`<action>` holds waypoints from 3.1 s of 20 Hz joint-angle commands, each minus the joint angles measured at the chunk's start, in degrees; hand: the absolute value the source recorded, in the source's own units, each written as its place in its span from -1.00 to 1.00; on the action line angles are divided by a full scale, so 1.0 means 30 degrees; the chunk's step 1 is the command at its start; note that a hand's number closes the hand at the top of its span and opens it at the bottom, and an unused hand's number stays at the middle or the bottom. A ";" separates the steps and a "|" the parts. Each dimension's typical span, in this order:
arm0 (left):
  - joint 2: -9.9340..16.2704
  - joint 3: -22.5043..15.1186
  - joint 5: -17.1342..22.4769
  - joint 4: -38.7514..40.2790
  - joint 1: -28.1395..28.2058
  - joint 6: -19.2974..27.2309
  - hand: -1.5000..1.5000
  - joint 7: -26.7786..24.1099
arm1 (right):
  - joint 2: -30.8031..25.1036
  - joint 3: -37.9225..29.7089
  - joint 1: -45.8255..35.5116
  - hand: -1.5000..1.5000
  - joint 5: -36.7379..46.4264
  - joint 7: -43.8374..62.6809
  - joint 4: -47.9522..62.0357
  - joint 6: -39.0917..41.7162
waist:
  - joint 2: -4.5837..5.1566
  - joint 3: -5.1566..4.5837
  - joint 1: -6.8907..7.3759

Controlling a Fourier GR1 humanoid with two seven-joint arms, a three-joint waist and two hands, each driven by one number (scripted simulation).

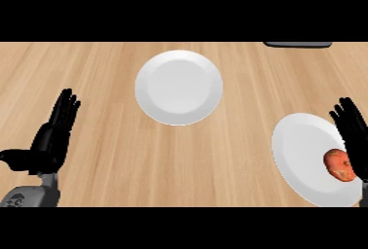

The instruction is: Pick the squash from the plate and place it in the plate

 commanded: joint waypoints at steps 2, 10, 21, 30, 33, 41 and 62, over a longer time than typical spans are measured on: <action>0.0127 0.0144 0.0042 0.0925 -0.0399 -0.0565 0.00 0.0121 | 0.0265 -0.1043 -0.1346 1.00 -0.0231 0.1975 -0.0272 -0.2087 | 0.0203 0.0835 0.0292; 0.0561 -0.0827 -0.0681 0.1506 0.1070 -0.1227 0.00 0.0704 | 0.1213 -0.2918 -0.1831 -1.00 0.4561 0.0993 0.1775 -1.2526 | 0.0249 0.0863 0.0295; 0.0947 0.0389 -0.0285 0.1925 0.0125 -0.2108 0.00 0.1485 | 0.3701 0.0036 0.2514 -1.00 1.0315 0.1315 -0.2407 -1.8660 | 0.0147 0.0823 0.0169; 0.0284 -0.0272 -0.1028 0.1549 0.1123 -0.1705 0.00 0.1010 | -0.0691 0.1542 0.6534 -1.00 1.4902 1.2056 -0.5353 -1.4912 | 0.0163 0.0737 0.0168; -0.0047 -0.0362 -0.1516 0.2305 0.0740 -0.1352 0.00 0.0335 | -0.2165 0.2048 0.6837 -1.00 1.5321 1.5097 -0.6437 -1.2150 | 0.0238 0.0715 0.0096; 0.0275 0.0299 -0.1127 0.1950 0.0620 -0.2052 0.00 0.0875 | -0.3203 0.1864 0.5004 -1.00 1.5966 2.2958 -0.9811 -0.7307 | 0.0185 0.0825 0.0314; -0.0532 0.0915 -0.1981 -0.0143 0.1359 -0.2943 0.00 0.2207 | -0.0572 -0.0150 0.2178 -1.00 1.7183 1.9967 -0.1904 -0.3668 | 0.0175 0.0863 0.0441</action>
